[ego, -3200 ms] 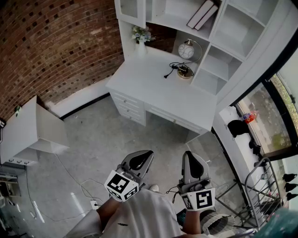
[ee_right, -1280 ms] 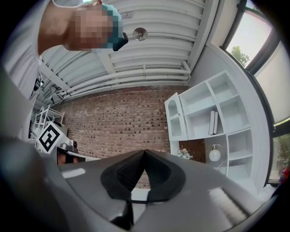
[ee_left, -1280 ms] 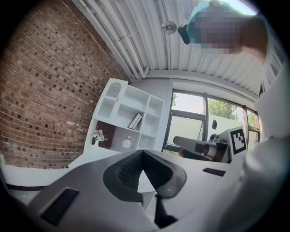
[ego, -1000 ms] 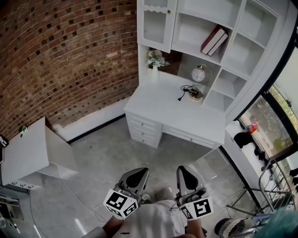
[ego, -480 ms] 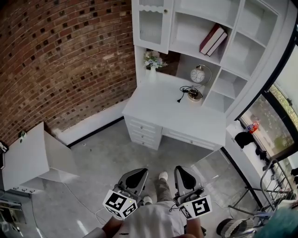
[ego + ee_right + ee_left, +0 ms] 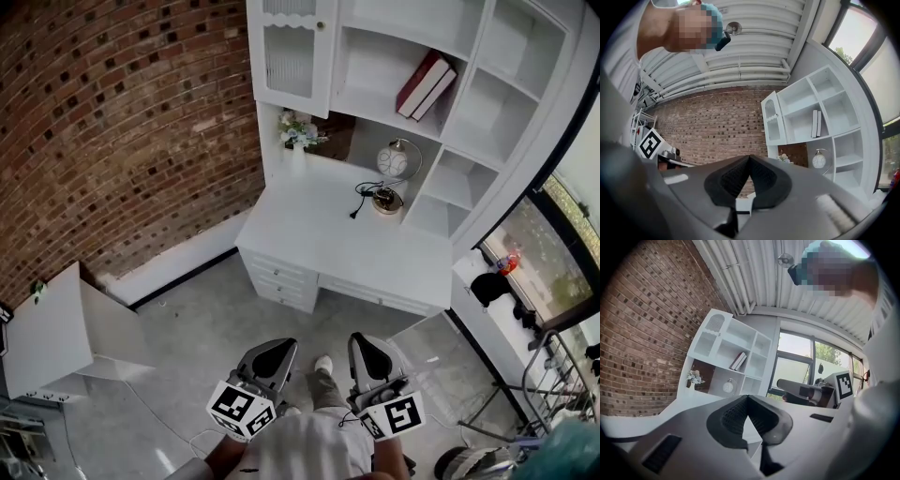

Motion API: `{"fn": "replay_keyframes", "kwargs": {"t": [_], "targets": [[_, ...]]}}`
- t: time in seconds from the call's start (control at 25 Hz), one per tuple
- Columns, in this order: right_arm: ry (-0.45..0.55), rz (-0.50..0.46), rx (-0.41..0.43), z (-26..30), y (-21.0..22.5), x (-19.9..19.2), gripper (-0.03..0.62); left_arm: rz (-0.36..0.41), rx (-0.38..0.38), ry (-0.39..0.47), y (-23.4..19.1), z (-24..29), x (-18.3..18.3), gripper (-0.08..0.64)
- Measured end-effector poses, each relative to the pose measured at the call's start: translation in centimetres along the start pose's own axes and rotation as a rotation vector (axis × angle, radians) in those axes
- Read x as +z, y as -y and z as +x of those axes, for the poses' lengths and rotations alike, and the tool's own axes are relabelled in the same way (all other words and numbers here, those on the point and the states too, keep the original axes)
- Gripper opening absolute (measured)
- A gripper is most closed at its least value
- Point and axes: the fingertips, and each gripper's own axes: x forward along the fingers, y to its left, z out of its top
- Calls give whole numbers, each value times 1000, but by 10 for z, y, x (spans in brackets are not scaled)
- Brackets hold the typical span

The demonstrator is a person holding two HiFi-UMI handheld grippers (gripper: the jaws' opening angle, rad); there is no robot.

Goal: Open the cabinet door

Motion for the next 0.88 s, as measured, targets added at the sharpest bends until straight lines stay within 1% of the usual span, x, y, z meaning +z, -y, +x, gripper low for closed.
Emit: {"fn": "replay_keyframes", "kwargs": {"t": [0.12,0.32,0.48,0.64,0.88], "targets": [[7,-2,0,18,24,6,12,13,-10,6,-5,28,12,9],[11,2,14,47,64,15,12,15,3,7,-16,72,28,9],[5,10,38,67,93,15,12,2,18,-10,-23,104,30,9],[19,26,51,85,121,16,12,13,33,-21,-28,134,37,9],[26,35,63,99,162,6,12,32,23,-34,-31,183,40,9]]}}
